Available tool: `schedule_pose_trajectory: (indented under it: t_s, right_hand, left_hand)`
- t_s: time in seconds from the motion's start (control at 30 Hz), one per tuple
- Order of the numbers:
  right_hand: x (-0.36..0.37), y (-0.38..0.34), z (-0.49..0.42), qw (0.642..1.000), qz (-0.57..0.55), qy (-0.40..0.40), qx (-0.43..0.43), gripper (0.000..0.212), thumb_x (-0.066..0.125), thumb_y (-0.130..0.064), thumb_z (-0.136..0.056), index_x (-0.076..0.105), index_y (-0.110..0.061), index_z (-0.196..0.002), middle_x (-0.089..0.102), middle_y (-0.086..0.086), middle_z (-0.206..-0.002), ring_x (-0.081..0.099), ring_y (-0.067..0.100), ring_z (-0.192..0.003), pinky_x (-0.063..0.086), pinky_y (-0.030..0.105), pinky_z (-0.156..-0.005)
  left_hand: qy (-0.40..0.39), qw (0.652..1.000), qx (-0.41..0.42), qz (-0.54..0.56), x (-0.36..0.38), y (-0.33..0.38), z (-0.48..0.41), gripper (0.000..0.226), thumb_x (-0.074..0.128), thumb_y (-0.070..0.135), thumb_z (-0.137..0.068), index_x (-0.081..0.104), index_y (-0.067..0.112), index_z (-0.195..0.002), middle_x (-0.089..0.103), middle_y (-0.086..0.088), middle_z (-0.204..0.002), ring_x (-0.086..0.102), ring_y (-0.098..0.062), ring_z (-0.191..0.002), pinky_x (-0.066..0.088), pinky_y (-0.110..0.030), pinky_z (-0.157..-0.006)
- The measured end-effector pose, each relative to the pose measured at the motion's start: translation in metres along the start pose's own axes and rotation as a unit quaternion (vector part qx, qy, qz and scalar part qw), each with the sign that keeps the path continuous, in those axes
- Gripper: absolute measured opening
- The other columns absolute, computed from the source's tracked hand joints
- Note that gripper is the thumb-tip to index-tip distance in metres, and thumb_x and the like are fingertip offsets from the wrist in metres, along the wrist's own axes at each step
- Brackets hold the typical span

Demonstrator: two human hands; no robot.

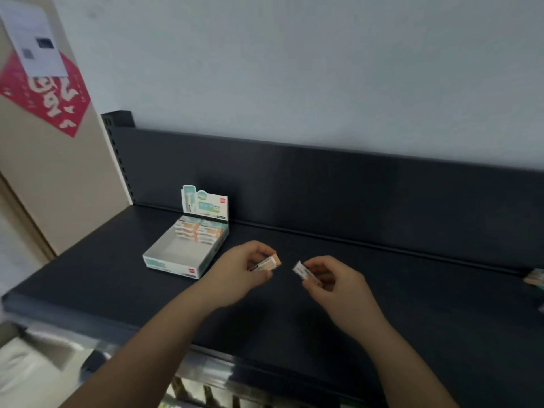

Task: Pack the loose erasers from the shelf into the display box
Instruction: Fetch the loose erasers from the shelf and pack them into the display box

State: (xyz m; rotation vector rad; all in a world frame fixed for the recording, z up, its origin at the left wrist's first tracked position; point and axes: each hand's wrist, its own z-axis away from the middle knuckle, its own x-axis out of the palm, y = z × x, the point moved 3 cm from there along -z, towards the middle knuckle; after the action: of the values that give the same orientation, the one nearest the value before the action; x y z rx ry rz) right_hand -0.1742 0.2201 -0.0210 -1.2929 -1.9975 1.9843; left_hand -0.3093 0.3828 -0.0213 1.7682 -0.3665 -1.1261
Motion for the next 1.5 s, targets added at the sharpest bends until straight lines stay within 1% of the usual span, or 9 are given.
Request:
schedule_pose_trajectory:
  t_s: [0.2, 0.5, 0.7, 0.77, 0.93, 1.1, 1.2, 1.37, 1.5]
  right_hand:
    - [0.023, -0.018, -0.013, 0.999, 0.02, -0.039, -0.017, 0.024, 0.07, -0.018, -0.085, 0.065, -0.038, -0.097, 0.068, -0.018, -0.092, 0.062, -0.005, -0.087, 0.052, 0.014, -0.076]
    - [0.048, -0.034, -0.035, 0.995, 0.017, -0.081, -0.049, 0.025, 0.07, -0.016, -0.084, 0.066, -0.036, -0.099, 0.068, -0.016, -0.093, 0.062, -0.005, -0.088, 0.052, 0.016, -0.078]
    - [0.067, -0.038, -0.044, 0.995, 0.007, -0.089, -0.042, 0.024, 0.07, -0.016, -0.084, 0.066, -0.033, -0.101, 0.068, -0.015, -0.093, 0.062, -0.005, -0.088, 0.051, 0.014, -0.078]
    - [0.075, -0.042, -0.049, 0.995, 0.009, -0.093, -0.039, 0.025, 0.071, -0.016, -0.084, 0.065, -0.033, -0.101, 0.067, -0.015, -0.093, 0.062, -0.005, -0.088, 0.051, 0.014, -0.078]
    - [0.094, -0.058, -0.069, 0.997, 0.025, -0.064, -0.037, 0.03, 0.073, -0.017, -0.082, 0.063, -0.036, -0.104, 0.066, -0.015, -0.095, 0.061, -0.004, -0.089, 0.051, 0.015, -0.079]
    - [0.128, -0.076, -0.087, 0.998, 0.052, -0.036, -0.031, 0.029, 0.071, -0.02, -0.085, 0.062, -0.037, -0.106, 0.064, -0.021, -0.096, 0.057, -0.011, -0.092, 0.047, 0.007, -0.079]
    - [0.147, -0.078, -0.094, 0.998, 0.062, -0.015, -0.016, 0.028, 0.07, -0.022, -0.085, 0.062, -0.034, -0.109, 0.064, -0.021, -0.1, 0.057, -0.012, -0.093, 0.046, 0.006, -0.079]
    - [0.163, -0.082, -0.098, 0.995, 0.102, 0.015, 0.009, 0.03, 0.07, -0.024, -0.085, 0.062, -0.033, -0.113, 0.064, -0.022, -0.102, 0.057, -0.01, -0.093, 0.048, 0.01, -0.081]
    - [0.172, -0.088, -0.103, 0.99, 0.139, 0.021, 0.016, 0.032, 0.069, -0.022, -0.086, 0.061, -0.032, -0.115, 0.062, -0.021, -0.105, 0.056, -0.01, -0.096, 0.042, 0.002, -0.079]
  left_hand:
    - [0.005, 1.0, -0.001, 0.011, -0.02, -0.021, 0.006, 0.029, 0.07, 0.022, -0.084, 0.064, 0.038, -0.107, 0.069, 0.015, -0.103, 0.064, -0.002, -0.097, 0.052, -0.036, -0.092]
    - [0.069, 0.996, -0.027, 0.042, -0.056, -0.033, 0.017, 0.034, 0.074, 0.02, -0.083, 0.064, 0.028, -0.114, 0.07, 0.001, -0.097, 0.065, -0.005, -0.089, 0.049, -0.021, -0.083]
    - [0.101, 0.994, -0.035, 0.022, -0.084, -0.043, 0.021, 0.035, 0.076, 0.014, -0.08, 0.065, 0.032, -0.108, 0.068, 0.008, -0.097, 0.061, 0.005, -0.087, 0.05, -0.015, -0.075]
    - [0.099, 0.995, -0.028, 0.002, -0.098, -0.047, 0.018, 0.034, 0.077, 0.015, -0.079, 0.067, 0.032, -0.106, 0.069, 0.013, -0.099, 0.06, 0.008, -0.091, 0.045, -0.01, -0.076]
    - [0.072, 0.996, -0.01, -0.049, -0.136, -0.065, 0.001, 0.024, 0.076, 0.023, -0.08, 0.068, 0.035, -0.1, 0.069, 0.019, -0.096, 0.061, 0.003, -0.093, 0.046, -0.018, -0.079]
    - [0.021, 0.991, 0.002, -0.135, -0.167, -0.088, -0.015, 0.019, 0.074, 0.029, -0.081, 0.065, 0.04, -0.094, 0.064, 0.021, -0.094, 0.057, 0.013, -0.086, 0.039, -0.01, -0.073]
    - [-0.003, 0.978, 0.035, -0.205, -0.18, -0.101, -0.023, 0.024, 0.073, 0.032, -0.082, 0.065, 0.039, -0.104, 0.055, 0.023, -0.097, 0.05, 0.016, -0.087, 0.036, -0.004, -0.07]
    - [-0.058, 0.965, 0.068, -0.247, -0.187, -0.111, -0.037, 0.028, 0.068, 0.032, -0.086, 0.064, 0.039, -0.112, 0.054, 0.023, -0.099, 0.053, 0.006, -0.089, 0.039, -0.011, -0.076]
    - [-0.084, 0.951, 0.097, -0.28, -0.179, -0.111, -0.047, 0.03, 0.064, 0.035, -0.088, 0.062, 0.038, -0.118, 0.057, 0.018, -0.112, 0.054, 0.0, -0.103, 0.043, -0.032, -0.097]
